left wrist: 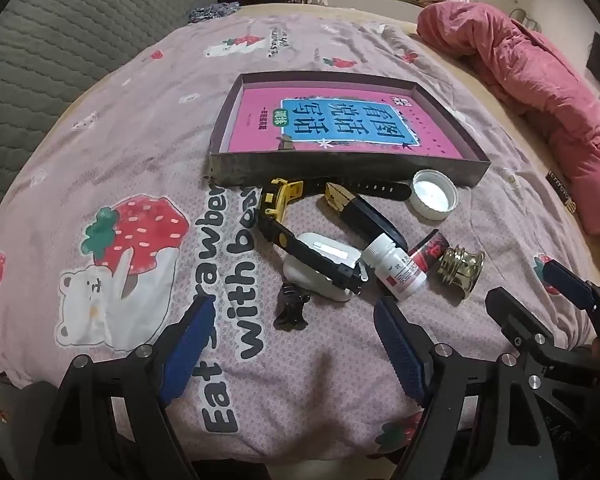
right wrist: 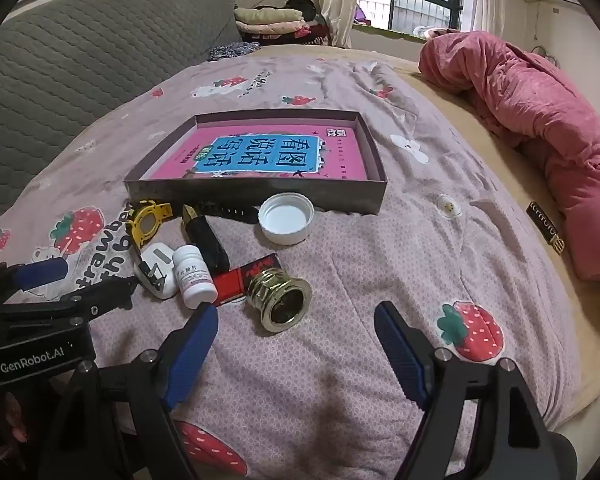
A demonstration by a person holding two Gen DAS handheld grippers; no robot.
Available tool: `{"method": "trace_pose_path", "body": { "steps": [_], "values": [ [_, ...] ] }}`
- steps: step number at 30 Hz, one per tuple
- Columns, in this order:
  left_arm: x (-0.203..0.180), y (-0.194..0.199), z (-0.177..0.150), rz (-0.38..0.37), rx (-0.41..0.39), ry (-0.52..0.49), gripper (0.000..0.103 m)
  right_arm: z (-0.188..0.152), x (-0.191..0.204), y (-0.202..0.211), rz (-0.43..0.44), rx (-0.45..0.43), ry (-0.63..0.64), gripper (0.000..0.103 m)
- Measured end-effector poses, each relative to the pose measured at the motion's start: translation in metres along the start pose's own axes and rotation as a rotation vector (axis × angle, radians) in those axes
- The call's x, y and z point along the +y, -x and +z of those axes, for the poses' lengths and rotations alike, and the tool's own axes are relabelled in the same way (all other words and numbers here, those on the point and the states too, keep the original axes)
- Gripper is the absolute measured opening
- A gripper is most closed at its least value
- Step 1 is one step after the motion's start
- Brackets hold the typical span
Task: Organize rigid objects
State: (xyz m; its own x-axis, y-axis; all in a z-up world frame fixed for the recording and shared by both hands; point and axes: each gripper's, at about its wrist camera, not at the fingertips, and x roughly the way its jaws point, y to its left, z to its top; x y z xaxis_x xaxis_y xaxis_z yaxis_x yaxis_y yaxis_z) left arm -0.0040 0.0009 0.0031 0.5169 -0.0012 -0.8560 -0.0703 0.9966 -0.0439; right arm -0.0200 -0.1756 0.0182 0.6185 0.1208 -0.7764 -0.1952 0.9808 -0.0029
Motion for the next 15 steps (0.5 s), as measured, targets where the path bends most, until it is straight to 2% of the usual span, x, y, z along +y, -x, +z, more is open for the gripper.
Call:
{"method": "trace_pose_path", "body": {
  "steps": [15],
  "values": [
    [-0.0038, 0.0003, -0.0011, -0.002, 0.0, -0.007, 0.083, 0.0002, 0.0007, 0.0003, -0.005, -0.004, 0.005, 0.08]
  ]
}}
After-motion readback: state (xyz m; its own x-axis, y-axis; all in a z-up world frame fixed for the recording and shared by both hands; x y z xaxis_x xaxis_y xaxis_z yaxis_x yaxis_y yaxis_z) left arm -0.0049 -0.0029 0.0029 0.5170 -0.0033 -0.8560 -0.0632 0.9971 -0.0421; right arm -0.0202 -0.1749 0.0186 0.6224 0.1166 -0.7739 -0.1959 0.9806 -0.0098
